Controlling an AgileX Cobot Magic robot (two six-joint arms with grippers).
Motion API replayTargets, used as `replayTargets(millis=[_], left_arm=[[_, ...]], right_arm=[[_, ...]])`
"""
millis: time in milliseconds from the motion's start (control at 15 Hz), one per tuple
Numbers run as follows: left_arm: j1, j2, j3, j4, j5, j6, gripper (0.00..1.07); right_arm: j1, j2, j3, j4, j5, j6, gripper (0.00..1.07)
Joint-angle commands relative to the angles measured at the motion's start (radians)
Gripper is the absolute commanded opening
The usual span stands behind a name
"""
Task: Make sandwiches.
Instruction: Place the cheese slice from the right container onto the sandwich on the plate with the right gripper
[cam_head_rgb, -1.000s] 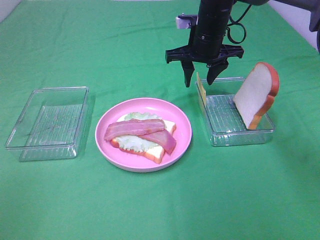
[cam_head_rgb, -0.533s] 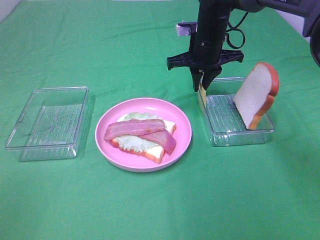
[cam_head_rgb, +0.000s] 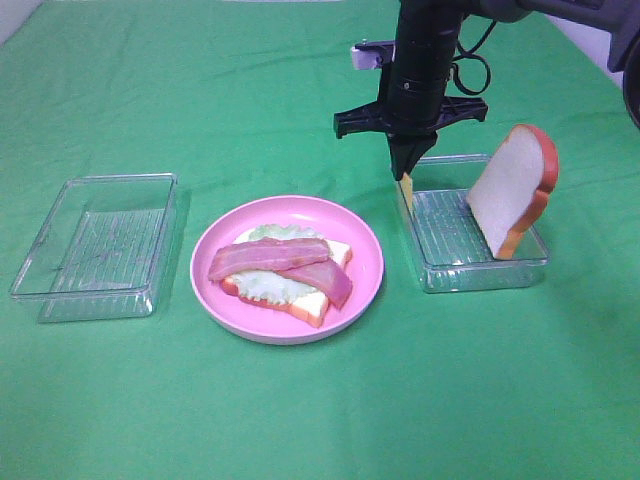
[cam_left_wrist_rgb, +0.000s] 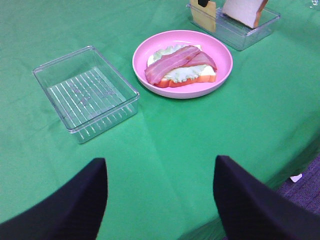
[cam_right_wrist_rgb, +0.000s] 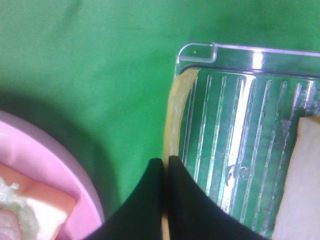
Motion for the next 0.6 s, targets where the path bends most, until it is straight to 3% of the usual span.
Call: replayTargets(millis=[67, 400, 600], left_arm=[[-0.001, -0.021, 0.006, -0.01, -0.007, 0.0, 0.6], [-0.001, -0.021, 0.006, -0.01, -0.007, 0.0, 0.6], [-0.001, -0.021, 0.006, -0.01, -0.007, 0.0, 0.6]], right_arm=[[-0.002, -0.074, 0.006, 0.005, 0.069, -0.038, 0.0], [-0.001, -0.138, 0.006, 0.122, 0.069, -0.101, 0.0], [0.001, -0.142, 0.016, 0.296, 0.069, -0.196, 0.0]])
